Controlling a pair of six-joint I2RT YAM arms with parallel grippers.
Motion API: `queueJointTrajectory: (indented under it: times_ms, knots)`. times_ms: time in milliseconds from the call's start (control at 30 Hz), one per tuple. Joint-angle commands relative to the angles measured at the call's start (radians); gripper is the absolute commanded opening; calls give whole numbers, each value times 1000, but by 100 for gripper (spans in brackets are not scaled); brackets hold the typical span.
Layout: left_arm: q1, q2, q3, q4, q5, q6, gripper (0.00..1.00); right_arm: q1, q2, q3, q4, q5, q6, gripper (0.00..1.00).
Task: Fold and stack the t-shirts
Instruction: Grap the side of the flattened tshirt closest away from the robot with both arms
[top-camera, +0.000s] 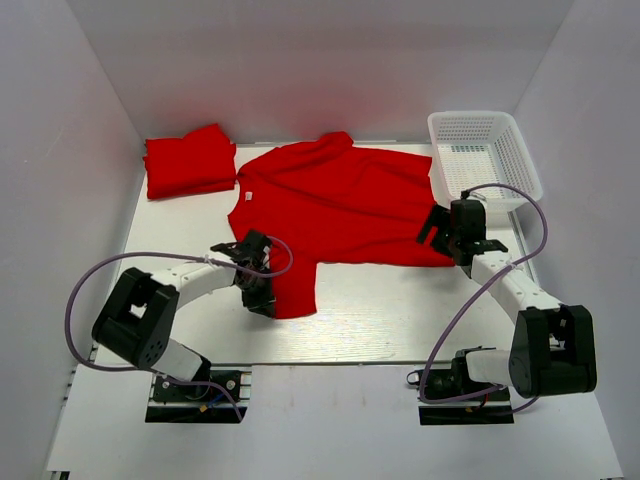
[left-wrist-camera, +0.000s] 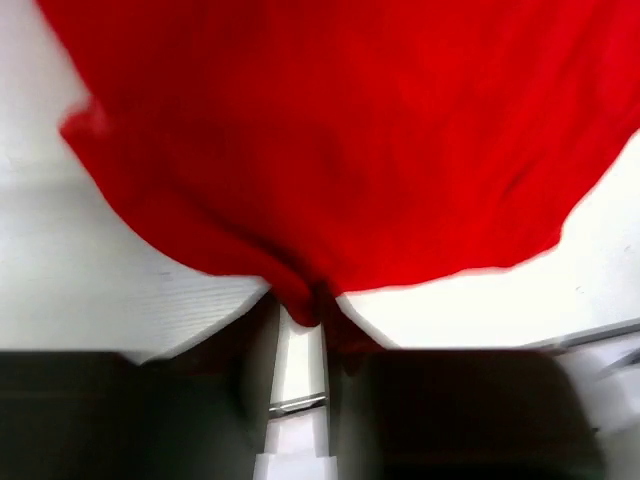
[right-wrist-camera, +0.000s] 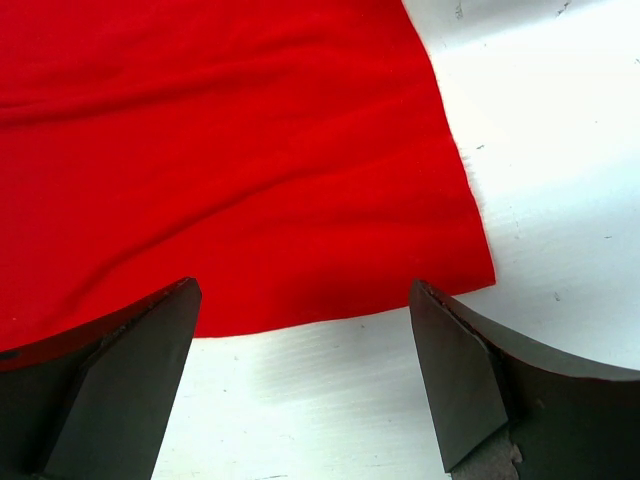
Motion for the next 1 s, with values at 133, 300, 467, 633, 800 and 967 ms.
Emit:
queueJointTrajectory:
  times_ms: [133,300,467,633,800,967]
  knots:
    - [-11,121,25,14,-186,32,0,-9,-39,-27,23,35,10,90]
    - [-11,76,25,3,-177,56,0,-12,-67,-55,-6,96,36,90]
    - [-11,37,3,12,-101,85,0,-29,-68,-105,-28,152,81,90]
    - [-21,37,-15,21,-45,110,0,-46,10,-64,-49,235,84,90]
    - [-21,48,-5,21,-33,130,0,-64,125,-30,-11,201,93,90]
    - [-21,68,-4,12,-24,130,0,-67,199,17,-2,176,87,90]
